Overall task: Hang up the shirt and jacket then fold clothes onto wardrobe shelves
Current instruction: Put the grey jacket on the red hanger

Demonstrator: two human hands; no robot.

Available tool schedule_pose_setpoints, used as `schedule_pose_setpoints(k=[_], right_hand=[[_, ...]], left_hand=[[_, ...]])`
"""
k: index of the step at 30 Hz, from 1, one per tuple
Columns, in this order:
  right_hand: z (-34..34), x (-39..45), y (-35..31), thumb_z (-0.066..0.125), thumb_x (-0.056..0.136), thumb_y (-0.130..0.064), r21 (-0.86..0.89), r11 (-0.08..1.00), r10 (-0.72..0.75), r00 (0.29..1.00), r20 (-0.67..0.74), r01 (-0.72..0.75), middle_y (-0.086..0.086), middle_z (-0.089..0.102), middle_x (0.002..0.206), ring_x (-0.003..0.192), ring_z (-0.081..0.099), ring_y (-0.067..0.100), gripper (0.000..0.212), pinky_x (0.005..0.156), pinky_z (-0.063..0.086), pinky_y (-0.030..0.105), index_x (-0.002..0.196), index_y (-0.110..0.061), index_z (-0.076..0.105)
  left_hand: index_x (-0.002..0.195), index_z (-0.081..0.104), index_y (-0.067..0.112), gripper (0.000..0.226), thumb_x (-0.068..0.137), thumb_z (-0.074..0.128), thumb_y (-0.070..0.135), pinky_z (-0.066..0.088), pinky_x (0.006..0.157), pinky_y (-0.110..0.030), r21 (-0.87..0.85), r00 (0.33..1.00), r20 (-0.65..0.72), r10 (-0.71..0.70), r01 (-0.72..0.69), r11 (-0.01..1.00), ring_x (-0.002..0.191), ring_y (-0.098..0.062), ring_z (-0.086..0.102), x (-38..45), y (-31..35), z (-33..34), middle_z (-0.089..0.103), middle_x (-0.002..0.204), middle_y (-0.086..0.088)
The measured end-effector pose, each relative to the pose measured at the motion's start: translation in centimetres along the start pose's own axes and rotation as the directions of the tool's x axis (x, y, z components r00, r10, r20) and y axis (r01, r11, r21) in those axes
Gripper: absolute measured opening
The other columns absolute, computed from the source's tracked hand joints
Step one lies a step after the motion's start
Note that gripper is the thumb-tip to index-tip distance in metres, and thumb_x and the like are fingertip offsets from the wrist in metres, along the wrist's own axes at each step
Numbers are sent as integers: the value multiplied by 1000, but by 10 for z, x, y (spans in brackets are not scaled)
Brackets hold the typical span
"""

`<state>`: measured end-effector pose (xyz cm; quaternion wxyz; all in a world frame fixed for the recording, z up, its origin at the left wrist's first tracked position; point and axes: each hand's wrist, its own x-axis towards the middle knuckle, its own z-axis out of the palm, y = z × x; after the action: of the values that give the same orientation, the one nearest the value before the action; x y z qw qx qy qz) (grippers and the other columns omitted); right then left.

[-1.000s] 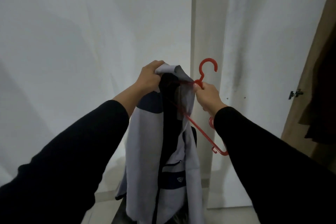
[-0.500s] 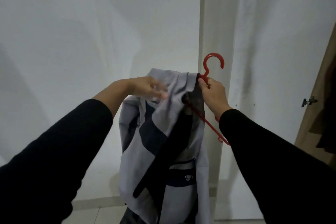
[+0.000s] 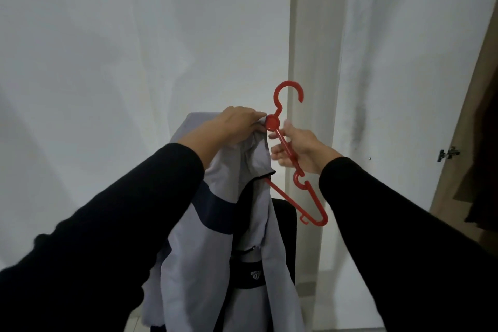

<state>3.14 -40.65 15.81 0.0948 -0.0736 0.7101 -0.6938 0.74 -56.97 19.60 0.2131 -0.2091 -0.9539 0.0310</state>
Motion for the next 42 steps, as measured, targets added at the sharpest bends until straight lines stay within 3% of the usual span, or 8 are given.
schedule_pose_setpoints(k=[5,8,12,19,25,35,38,42], right_hand=[[-9,1,21,45,99,-14,-26,968,249,958,143,-248,16,62,92,76,66,25,19,57,60,32,111,-3,56],[-13,1,33,64,87,-9,-323,912,326,925,195,-253,12,64,99,88,64,25,14,67,56,37,101,-7,61],[-11,3,44,66,86,-9,-368,904,297,939,171,-219,8,64,99,91,62,24,12,72,54,41,96,-11,59],[-11,10,37,38,99,-12,-548,837,-45,996,-80,-6,7,56,85,83,56,24,16,77,50,38,99,-10,54],[-12,17,25,40,98,-11,-804,571,-502,846,-181,167,2,50,80,72,46,15,12,59,32,19,89,-13,48],[-14,15,32,31,104,-23,-707,675,-266,963,35,212,10,51,91,84,48,21,26,64,37,20,92,-10,50],[-19,15,38,45,96,-46,-661,718,-228,971,76,220,2,54,79,71,50,15,32,64,39,22,84,-17,52],[-23,22,38,66,87,-26,-762,627,-151,985,88,164,2,57,83,71,54,15,18,65,43,22,92,-13,55]], left_hand=[[128,55,21,32,100,41,28,43,86,-32,95,995,-4,101,-100,990,99,-22,57,-6,2,3,64,110,-4],[130,54,19,33,99,42,25,45,90,-34,68,994,-22,108,-106,992,102,-22,56,-10,2,-2,63,114,-5],[132,53,16,35,99,44,22,45,95,-33,72,993,-25,111,-109,991,107,-23,56,-14,5,-5,61,119,-6],[133,50,17,35,100,42,23,46,92,-37,185,990,87,107,-121,975,105,-23,57,-23,-6,-3,61,117,-7],[133,50,18,35,100,40,19,48,91,-40,244,989,106,101,-125,962,108,-25,57,-26,-11,-6,61,119,-8],[135,48,14,36,100,42,18,45,97,-36,144,987,119,109,-126,981,114,-25,54,-25,-21,-11,58,123,-9],[131,52,12,33,99,44,17,44,96,-36,112,987,111,120,-132,985,113,-25,53,-26,-26,-12,58,122,-9],[130,52,13,33,98,44,15,45,96,-35,113,986,118,114,-127,985,112,-25,53,-25,-29,-13,57,123,-9]])
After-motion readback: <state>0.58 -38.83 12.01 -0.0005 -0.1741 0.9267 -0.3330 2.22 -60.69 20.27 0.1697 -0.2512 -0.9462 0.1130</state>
